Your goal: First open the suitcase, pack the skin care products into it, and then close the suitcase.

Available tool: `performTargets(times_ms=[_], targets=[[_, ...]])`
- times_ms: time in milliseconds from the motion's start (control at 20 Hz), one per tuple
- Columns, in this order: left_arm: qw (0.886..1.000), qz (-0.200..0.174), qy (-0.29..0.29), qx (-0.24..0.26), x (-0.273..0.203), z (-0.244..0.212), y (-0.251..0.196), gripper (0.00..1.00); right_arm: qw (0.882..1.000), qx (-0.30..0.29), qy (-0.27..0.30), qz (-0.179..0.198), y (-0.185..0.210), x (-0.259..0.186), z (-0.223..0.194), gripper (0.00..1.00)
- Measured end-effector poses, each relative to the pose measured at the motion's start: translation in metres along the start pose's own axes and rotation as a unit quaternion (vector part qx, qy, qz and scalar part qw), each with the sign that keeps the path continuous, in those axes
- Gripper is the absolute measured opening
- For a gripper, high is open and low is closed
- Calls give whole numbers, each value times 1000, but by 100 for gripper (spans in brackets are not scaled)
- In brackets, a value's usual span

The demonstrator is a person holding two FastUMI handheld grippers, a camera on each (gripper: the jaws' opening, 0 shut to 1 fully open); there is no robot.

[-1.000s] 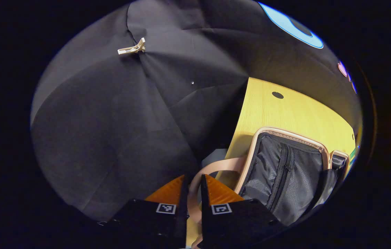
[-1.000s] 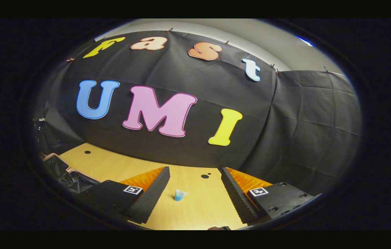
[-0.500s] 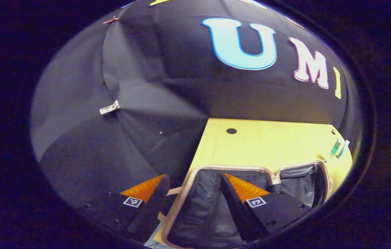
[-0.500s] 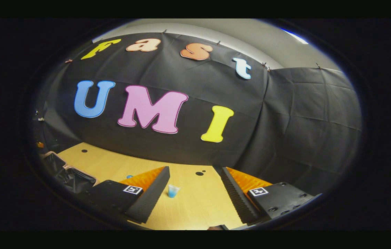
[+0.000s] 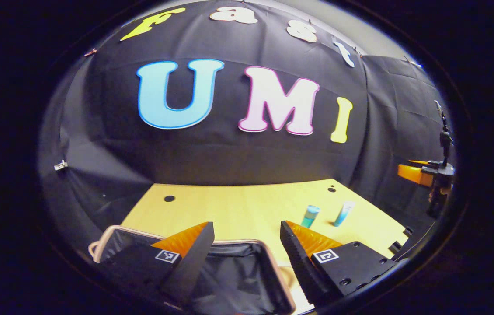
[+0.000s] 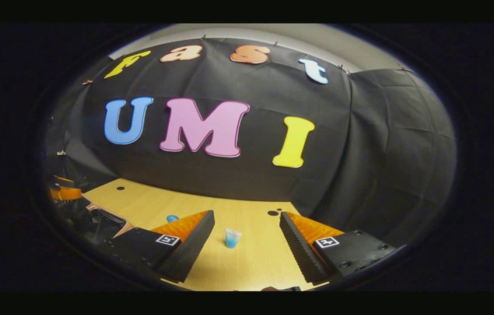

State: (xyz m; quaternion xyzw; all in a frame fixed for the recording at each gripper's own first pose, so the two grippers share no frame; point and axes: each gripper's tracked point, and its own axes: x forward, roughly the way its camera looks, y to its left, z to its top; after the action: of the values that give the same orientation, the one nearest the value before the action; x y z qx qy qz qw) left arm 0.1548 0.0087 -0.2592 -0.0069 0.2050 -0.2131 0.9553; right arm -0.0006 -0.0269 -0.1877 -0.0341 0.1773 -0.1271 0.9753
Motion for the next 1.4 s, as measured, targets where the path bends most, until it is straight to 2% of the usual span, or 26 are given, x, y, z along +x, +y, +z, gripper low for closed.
performTargets(times_ms=[150,350,500,700,900,1100,1150,1200,1250,1300,1350,1400], targets=[[999,-34,22,13,40,-24,-67,95,999,-6,29,20,6,33,-37,95],[997,-50,45,33,104,-58,-117,95,996,-3,73,49,16,62,-96,96],[998,-34,61,11,149,-79,-128,95,992,-11,104,65,18,81,-134,96],[997,23,71,11,200,-94,-110,95,988,-9,130,86,24,97,-162,96],[995,29,86,31,236,-108,-111,95,985,-7,141,96,23,115,-175,96],[994,8,111,25,256,-128,-120,95,982,-3,156,105,26,135,-192,96],[991,21,125,30,271,-143,-114,84,982,-3,159,106,27,139,-197,96],[992,26,119,29,278,-138,-112,66,981,-3,163,108,28,143,-202,96],[992,33,121,35,277,-135,-112,43,980,-4,166,108,28,145,-205,96],[991,42,121,40,265,-133,-108,45,980,-5,168,107,27,148,-210,96],[991,47,120,40,263,-131,-106,41,980,-5,171,105,25,152,-213,96],[991,50,119,37,263,-131,-104,44,979,-2,175,103,25,156,-217,96]])
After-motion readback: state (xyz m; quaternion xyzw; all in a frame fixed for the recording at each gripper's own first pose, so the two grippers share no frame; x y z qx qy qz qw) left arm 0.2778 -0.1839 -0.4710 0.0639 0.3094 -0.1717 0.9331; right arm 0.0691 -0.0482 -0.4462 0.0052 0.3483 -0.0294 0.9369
